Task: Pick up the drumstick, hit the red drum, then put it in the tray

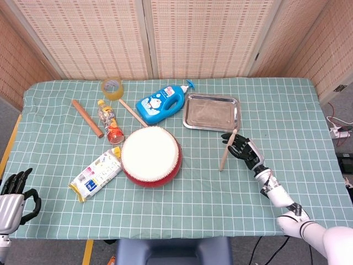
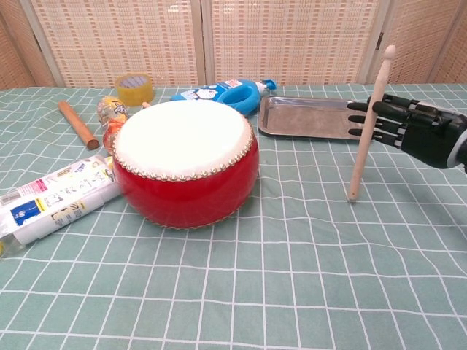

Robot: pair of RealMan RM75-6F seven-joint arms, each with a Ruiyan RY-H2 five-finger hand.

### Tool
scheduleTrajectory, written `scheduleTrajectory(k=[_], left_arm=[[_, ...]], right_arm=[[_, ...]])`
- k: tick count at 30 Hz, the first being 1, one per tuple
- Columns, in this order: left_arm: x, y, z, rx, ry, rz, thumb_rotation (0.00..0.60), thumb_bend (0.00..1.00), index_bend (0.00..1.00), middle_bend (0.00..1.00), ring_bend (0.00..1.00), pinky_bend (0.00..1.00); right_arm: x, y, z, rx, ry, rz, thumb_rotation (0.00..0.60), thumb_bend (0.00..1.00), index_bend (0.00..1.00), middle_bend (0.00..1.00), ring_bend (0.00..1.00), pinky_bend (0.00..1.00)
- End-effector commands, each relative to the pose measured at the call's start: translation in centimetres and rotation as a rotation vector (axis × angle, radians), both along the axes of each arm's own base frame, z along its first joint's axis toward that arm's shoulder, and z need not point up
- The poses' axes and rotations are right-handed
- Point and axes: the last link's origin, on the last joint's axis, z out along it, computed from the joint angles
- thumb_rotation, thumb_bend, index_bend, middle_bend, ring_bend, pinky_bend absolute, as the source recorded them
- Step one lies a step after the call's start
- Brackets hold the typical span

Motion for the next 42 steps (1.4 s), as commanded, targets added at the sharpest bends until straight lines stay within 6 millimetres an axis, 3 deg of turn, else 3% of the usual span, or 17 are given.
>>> scheduleTrajectory(k=[1, 30, 42], left_arm=[[-0.1, 0.0, 0.0, 0.0, -0.002, 0.001, 0.6, 0.22, 0.01, 0.0, 0.0, 0.01], [-0.2, -0.2, -0.5, -0.021, -0.013, -0.001, 0.6, 0.22, 0.01, 0.0, 0.0, 0.01], [-0.3, -0.3, -0.7, -0.031, -0.017, 0.003, 0.6, 0.22, 0.01, 0.0, 0.0, 0.01]], right_arm=[[0.4, 0.1, -1.0, 0.019, -0.026, 0.027, 0.6, 0.47, 0.56, 0.29, 0.21, 0.24], [-1.1, 2.2, -2.1, 0.11, -0.073, 0.091, 0.6, 0.48, 0.42, 0.31, 0.23, 0.27], [-0.4, 3.2, -3.0, 0.134, -0.022, 0.148, 0.6, 0.38, 0.46, 0.36, 0.35, 0.36]])
